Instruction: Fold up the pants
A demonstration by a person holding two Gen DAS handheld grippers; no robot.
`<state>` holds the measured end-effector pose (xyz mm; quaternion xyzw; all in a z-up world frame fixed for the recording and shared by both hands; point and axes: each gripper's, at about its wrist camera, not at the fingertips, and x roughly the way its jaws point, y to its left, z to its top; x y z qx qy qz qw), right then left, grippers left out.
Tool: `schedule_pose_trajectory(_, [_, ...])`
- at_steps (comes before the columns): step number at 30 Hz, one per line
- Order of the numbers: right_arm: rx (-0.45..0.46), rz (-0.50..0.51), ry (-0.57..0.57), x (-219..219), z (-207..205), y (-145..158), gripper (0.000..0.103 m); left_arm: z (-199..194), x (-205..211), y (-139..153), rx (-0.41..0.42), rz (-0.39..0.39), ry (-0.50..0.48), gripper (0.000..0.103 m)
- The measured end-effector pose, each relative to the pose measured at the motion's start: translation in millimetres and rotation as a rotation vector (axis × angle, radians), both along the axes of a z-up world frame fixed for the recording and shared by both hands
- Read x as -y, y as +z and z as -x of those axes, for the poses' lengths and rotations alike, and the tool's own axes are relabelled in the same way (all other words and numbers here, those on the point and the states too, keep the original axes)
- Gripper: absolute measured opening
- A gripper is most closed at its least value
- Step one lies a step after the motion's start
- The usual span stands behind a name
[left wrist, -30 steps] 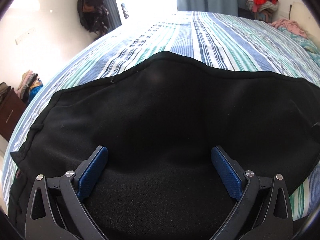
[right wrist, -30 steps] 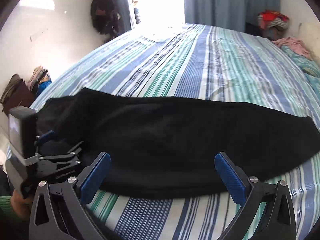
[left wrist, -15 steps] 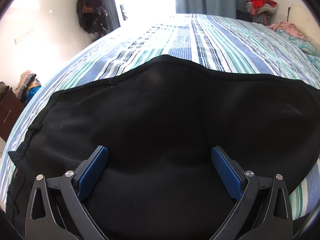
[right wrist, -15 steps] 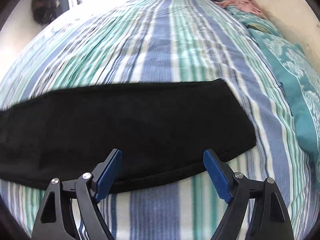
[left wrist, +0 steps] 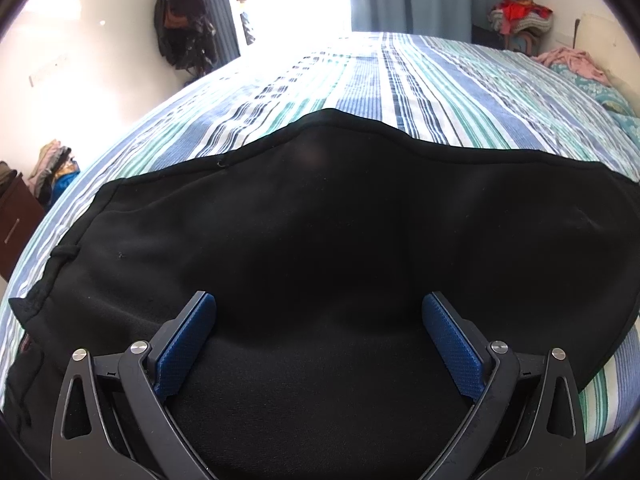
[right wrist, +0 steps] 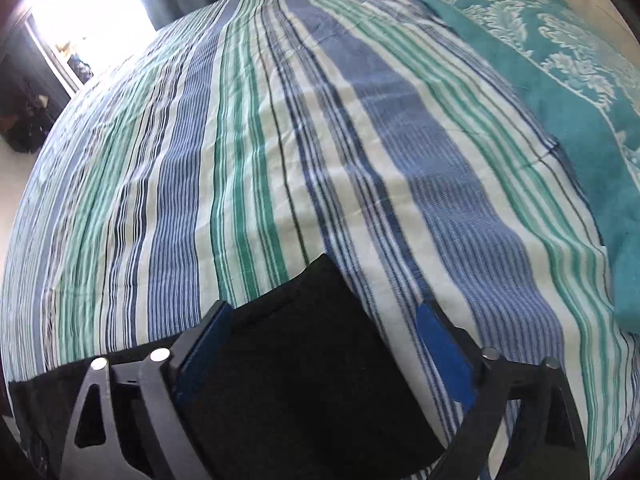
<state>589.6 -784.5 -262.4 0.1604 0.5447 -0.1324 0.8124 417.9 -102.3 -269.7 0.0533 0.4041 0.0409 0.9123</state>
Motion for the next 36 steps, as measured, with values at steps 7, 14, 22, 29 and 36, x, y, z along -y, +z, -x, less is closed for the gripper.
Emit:
schedule_pose_trajectory(7, [0.201,0.057,-0.047,-14.8,61.2,44.0,0.009,-1.2,0.8,0.3,-0.004,-0.009,0.001,0.102])
schedule_pose_trajectory(14, [0.419,0.103,-0.058,-86.6,225.2,120.0,0.008,-4.9,4.8,4.6,-0.035,-0.04,0.004,0.102])
schedule_pose_trajectory(22, [0.318,0.327,-0.258,-166.5,416.6,89.3,0.008,34.9,-14.9,64.9,-0.151,0.117,-0.007,0.102])
schedule_pose_trajectory(29, [0.424,0.381,-0.424,-183.0,483.6,106.9,0.085,98.1,-82.7,40.4,-0.168,0.039,0.111,0.102])
schedule_pose_trajectory(36, [0.424,0.222,0.093,-311.7,435.5,88.0,0.092,126.2,-97.5,20.0,-0.053,0.063,0.118,0.103])
